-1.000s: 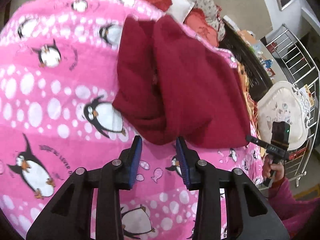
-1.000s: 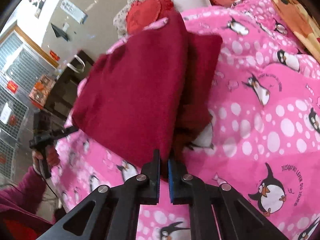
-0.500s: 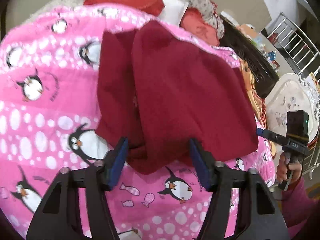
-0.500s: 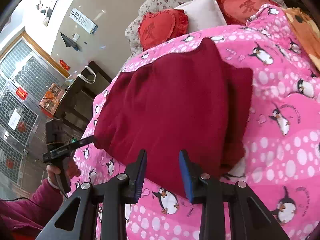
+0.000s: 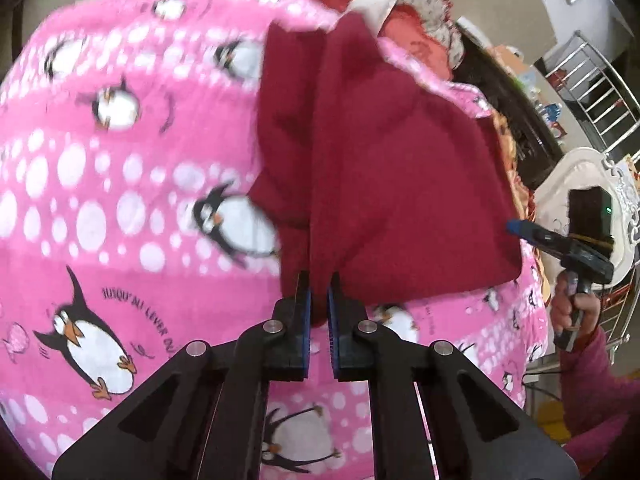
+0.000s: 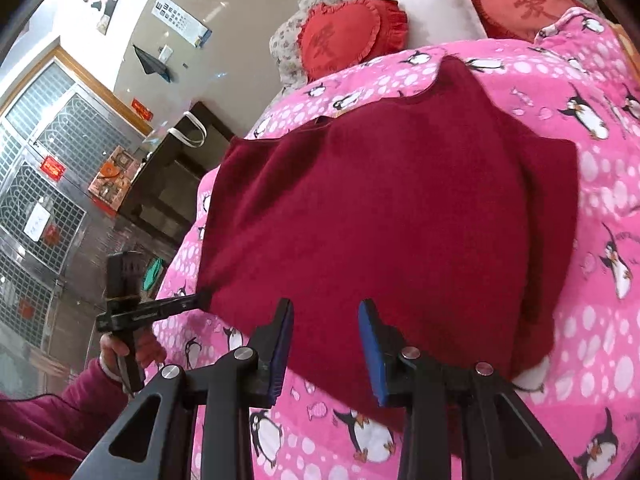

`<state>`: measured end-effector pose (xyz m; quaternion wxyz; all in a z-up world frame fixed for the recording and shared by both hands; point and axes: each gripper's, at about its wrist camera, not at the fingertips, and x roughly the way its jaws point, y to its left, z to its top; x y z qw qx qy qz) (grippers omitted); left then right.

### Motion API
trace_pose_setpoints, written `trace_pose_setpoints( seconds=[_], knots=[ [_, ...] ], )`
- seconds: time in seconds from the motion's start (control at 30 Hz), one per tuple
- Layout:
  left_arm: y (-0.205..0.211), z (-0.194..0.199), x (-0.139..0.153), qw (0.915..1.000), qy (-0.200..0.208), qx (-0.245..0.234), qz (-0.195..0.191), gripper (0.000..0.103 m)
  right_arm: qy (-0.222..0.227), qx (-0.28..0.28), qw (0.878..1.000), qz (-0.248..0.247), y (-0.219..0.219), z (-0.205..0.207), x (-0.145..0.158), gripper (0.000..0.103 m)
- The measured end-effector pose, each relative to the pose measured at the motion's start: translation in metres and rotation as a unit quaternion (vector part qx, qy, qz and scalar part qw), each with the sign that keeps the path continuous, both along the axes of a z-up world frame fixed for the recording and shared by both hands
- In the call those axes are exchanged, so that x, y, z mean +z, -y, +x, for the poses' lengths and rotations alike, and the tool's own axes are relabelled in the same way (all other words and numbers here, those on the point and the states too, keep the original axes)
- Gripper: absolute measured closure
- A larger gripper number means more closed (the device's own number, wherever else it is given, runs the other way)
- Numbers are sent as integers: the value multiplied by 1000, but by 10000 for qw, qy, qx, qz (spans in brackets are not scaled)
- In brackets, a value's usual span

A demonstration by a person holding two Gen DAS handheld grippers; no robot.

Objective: Fold small clothes

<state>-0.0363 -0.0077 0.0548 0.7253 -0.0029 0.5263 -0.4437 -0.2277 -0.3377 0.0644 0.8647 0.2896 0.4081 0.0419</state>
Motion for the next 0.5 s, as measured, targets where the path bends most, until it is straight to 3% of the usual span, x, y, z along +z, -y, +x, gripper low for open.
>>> trace_pose_setpoints(
  seconds=[0.1, 0.17, 0.23, 0.37, 0.5],
  knots=[
    [2, 1, 17, 9998, 93, 201, 27, 87, -42, -31, 9994, -355, 0, 14, 7, 62],
    [1, 2, 30, 9991, 135, 348, -200, 64, -50, -212, 9976, -655, 9, 23, 14, 62],
    [7, 4, 44, 9974, 260, 488, -460, 51, 38, -450, 9955, -838, 22, 33, 21, 62],
    [40, 15, 50, 9968, 526, 506, -339, 49, 62, -934, 9889, -1154, 57, 55, 24, 62],
    [75, 39, 29, 9952, 596, 778, -53, 49, -4, -1162, 9859, -1205, 77, 79, 16, 62]
  ],
)
